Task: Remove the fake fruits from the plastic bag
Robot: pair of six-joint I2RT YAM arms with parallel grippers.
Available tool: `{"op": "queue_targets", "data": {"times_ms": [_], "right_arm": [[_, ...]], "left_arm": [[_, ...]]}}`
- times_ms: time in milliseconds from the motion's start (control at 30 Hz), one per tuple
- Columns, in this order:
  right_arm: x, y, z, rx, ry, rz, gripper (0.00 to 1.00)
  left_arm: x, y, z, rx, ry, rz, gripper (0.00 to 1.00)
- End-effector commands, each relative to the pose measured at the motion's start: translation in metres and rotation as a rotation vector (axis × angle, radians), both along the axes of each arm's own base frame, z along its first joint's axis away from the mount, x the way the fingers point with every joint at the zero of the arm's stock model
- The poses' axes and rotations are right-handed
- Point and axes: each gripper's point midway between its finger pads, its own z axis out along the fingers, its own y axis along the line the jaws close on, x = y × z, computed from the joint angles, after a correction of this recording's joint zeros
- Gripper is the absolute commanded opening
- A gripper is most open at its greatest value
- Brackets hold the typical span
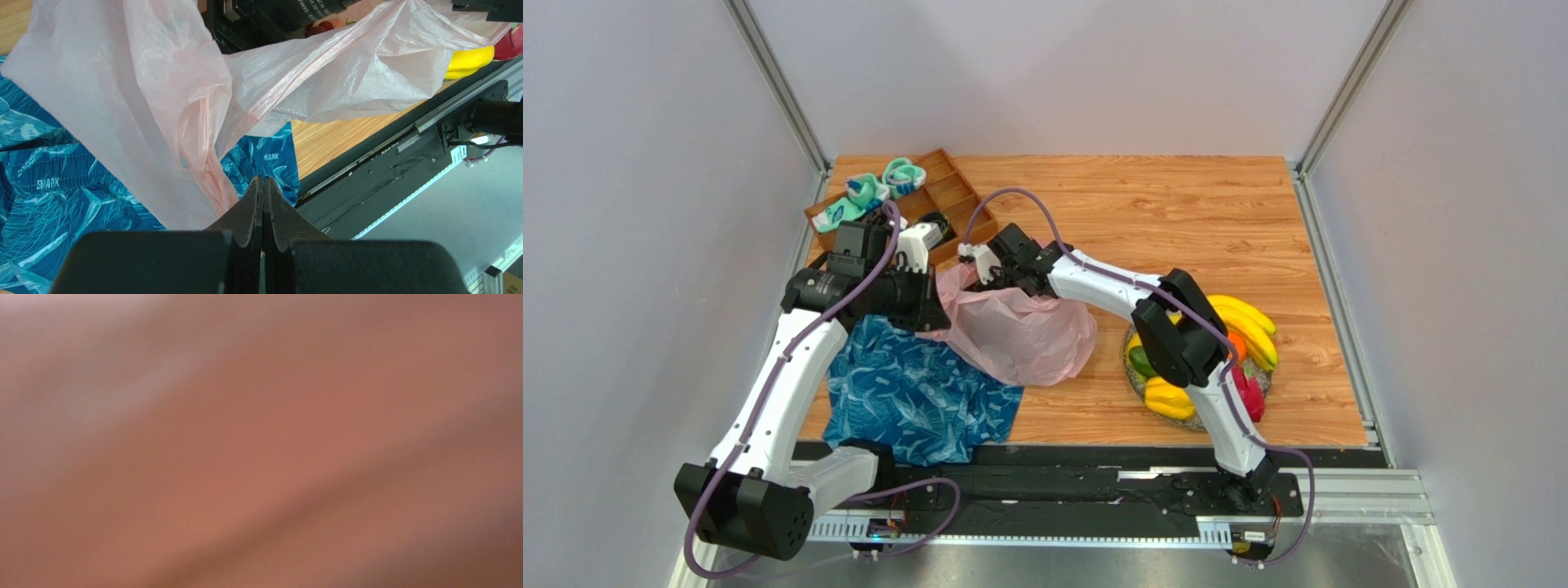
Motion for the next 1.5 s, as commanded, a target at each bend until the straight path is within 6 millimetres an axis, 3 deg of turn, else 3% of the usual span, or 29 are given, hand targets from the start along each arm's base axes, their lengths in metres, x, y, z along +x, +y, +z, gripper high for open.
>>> {"op": "queue_targets", "data": {"times_ms": [0,33,133,167,200,300,433,633,767,800,900,1000,1067,1100,1167,1200,1233,1333,1367,1467], "right_arm": [[0.014,0.001,0.011,-0.006,-0.070,-0.029,0.58],[0.017,0.000,0.019,0.002,-0.087,-0.018,0.48],[0.020,-0.017,0.048,0.007,-0.153,0.025,0.35],[0.022,-0.024,0.054,0.002,-0.170,0.026,0.33],[0.025,-0.034,0.080,0.026,-0.217,0.023,0.33],[0.026,-0.054,0.104,0.023,-0.327,0.061,0.30],[0.021,-0.077,0.156,0.054,-0.515,0.114,0.26],[0.027,-0.097,0.192,0.162,-0.534,0.068,0.23],[0.034,-0.108,0.260,0.338,-0.533,-0.011,0.24],[0.034,-0.109,0.286,0.384,-0.567,-0.017,0.24],[0.027,-0.121,0.340,0.457,-0.653,-0.020,0.24],[0.006,-0.145,0.359,0.404,-0.754,0.023,0.23],[-0.002,-0.173,0.335,0.271,-0.766,0.002,0.23],[-0.015,-0.193,0.338,0.229,-0.827,0.007,0.23],[-0.027,-0.228,0.281,0.050,-0.742,-0.026,0.22],[-0.042,-0.248,0.280,0.023,-0.774,-0.038,0.21],[-0.050,-0.274,0.236,-0.093,-0.680,-0.069,0.21],[-0.075,-0.322,0.205,-0.179,-0.629,-0.130,0.20],[-0.082,-0.332,0.182,-0.214,-0.578,-0.143,0.19],[-0.087,-0.363,0.155,-0.268,-0.530,-0.219,0.15]], "left_arm": [[0.003,-0.003,0.014,-0.028,-0.058,-0.008,0.00],[0.004,-0.003,0.014,-0.029,-0.062,-0.010,0.00],[0.008,-0.003,0.015,-0.023,-0.076,-0.015,0.00],[0.012,-0.004,0.016,-0.021,-0.081,-0.017,0.00],[0.014,-0.004,0.018,-0.018,-0.089,-0.020,0.00],[0.030,-0.006,0.024,-0.023,-0.111,-0.015,0.00],[0.050,-0.014,0.037,-0.053,-0.150,-0.028,0.00],[0.072,-0.018,0.044,-0.046,-0.180,-0.046,0.00],[0.082,-0.020,0.058,-0.053,-0.220,-0.049,0.00],[0.085,-0.021,0.061,-0.060,-0.230,-0.046,0.00],[0.089,-0.025,0.066,-0.079,-0.235,-0.047,0.00],[0.091,-0.028,0.068,-0.098,-0.224,-0.054,0.00],[0.092,-0.030,0.066,-0.109,-0.202,-0.048,0.00],[0.094,-0.031,0.067,-0.118,-0.206,-0.046,0.00],[0.090,-0.036,0.078,-0.152,-0.235,-0.066,0.00],[0.090,-0.037,0.084,-0.159,-0.261,-0.071,0.00],[0.090,-0.037,0.086,-0.161,-0.265,-0.070,0.00],[0.090,-0.038,0.083,-0.162,-0.267,-0.087,0.00],[0.094,-0.038,0.084,-0.166,-0.287,-0.077,0.00],[0.089,-0.039,0.081,-0.180,-0.301,-0.087,0.00]]}}
